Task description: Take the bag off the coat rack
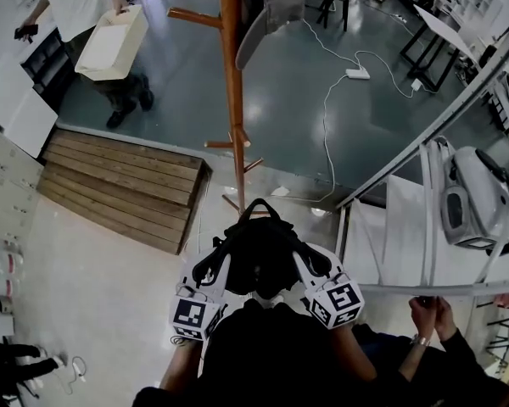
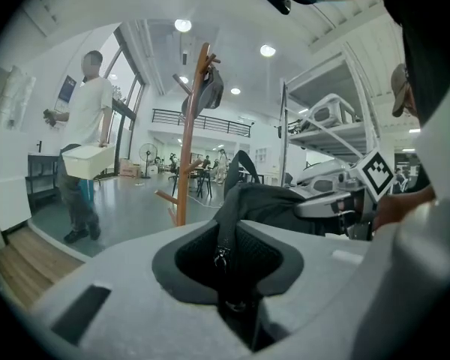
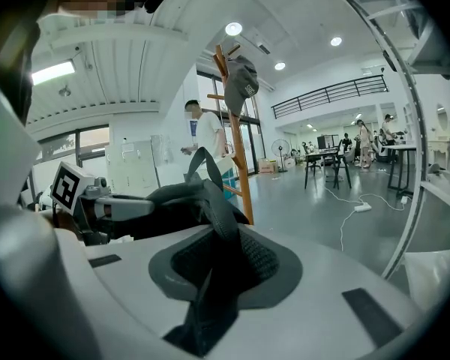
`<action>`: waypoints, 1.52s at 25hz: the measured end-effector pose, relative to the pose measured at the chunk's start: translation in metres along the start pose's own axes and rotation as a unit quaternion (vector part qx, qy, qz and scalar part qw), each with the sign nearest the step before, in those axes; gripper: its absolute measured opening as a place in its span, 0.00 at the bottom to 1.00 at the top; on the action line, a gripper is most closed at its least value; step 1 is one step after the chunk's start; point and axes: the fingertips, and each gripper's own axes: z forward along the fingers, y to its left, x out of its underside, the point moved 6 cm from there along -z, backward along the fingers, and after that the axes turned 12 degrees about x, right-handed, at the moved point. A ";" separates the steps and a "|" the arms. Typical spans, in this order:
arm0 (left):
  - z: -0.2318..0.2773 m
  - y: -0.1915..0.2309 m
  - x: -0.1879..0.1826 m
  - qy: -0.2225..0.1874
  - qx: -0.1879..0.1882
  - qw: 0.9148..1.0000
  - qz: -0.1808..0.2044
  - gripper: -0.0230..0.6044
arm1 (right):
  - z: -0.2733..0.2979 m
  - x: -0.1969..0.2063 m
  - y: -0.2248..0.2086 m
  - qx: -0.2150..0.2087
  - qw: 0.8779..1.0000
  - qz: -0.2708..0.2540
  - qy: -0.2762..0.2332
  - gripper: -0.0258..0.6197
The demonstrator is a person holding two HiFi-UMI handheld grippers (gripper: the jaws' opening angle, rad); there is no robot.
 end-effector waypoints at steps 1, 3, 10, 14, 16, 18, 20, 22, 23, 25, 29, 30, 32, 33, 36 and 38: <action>0.000 -0.003 0.000 0.000 -0.001 1.000 -0.002 0.16 | -0.002 0.000 -0.002 -0.002 1.000 0.001 0.000 0.16; 0.000 -0.007 0.002 -0.004 -0.002 1.000 0.004 0.16 | -0.005 0.000 -0.005 -0.005 1.000 0.001 -0.001 0.16; 0.000 -0.015 0.006 0.002 -0.011 1.000 -0.001 0.16 | -0.009 0.007 -0.009 -0.014 1.000 -0.001 0.002 0.16; -0.001 -0.019 0.013 -0.001 -0.010 1.000 0.009 0.16 | -0.011 0.013 -0.010 -0.018 1.000 0.002 0.005 0.16; -0.001 -0.021 0.014 0.001 -0.016 1.000 0.002 0.16 | -0.013 0.016 -0.011 -0.019 1.000 0.003 0.007 0.16; -0.001 -0.022 0.015 0.003 -0.016 1.000 -0.002 0.16 | -0.013 0.017 -0.011 -0.019 1.000 0.003 0.009 0.16; 0.000 -0.022 0.018 0.002 -0.010 1.000 0.000 0.16 | -0.013 0.018 -0.012 -0.019 1.000 0.003 0.011 0.16; 0.002 -0.022 0.019 0.004 -0.009 1.000 0.000 0.16 | -0.013 0.019 -0.013 -0.020 1.000 0.002 0.012 0.16; 0.002 -0.023 0.019 0.006 -0.011 1.000 -0.003 0.16 | -0.013 0.020 -0.014 -0.021 1.000 0.001 0.012 0.16; 0.002 -0.024 0.017 0.012 -0.018 1.000 -0.016 0.16 | -0.013 0.020 -0.015 -0.022 1.000 0.000 0.013 0.16; 0.001 -0.021 0.018 0.009 -0.018 1.000 -0.013 0.16 | -0.011 0.019 -0.013 -0.022 1.000 -0.001 0.013 0.16; 0.001 -0.020 0.018 0.010 -0.018 1.000 -0.012 0.16 | -0.010 0.018 -0.013 -0.022 1.000 -0.001 0.013 0.16; 0.001 -0.019 0.016 0.009 -0.017 1.000 -0.010 0.16 | -0.009 0.018 -0.012 -0.023 1.000 -0.001 0.012 0.16; 0.001 -0.018 0.017 0.008 -0.015 1.000 -0.007 0.16 | -0.008 0.018 -0.012 -0.024 1.000 -0.001 0.012 0.16; 0.001 -0.017 0.018 0.004 -0.010 1.000 -0.002 0.16 | -0.007 0.017 -0.011 -0.022 1.000 0.000 0.011 0.16; -0.001 -0.016 0.013 0.006 -0.018 1.000 -0.010 0.16 | -0.006 0.017 -0.009 -0.022 1.000 0.001 0.011 0.16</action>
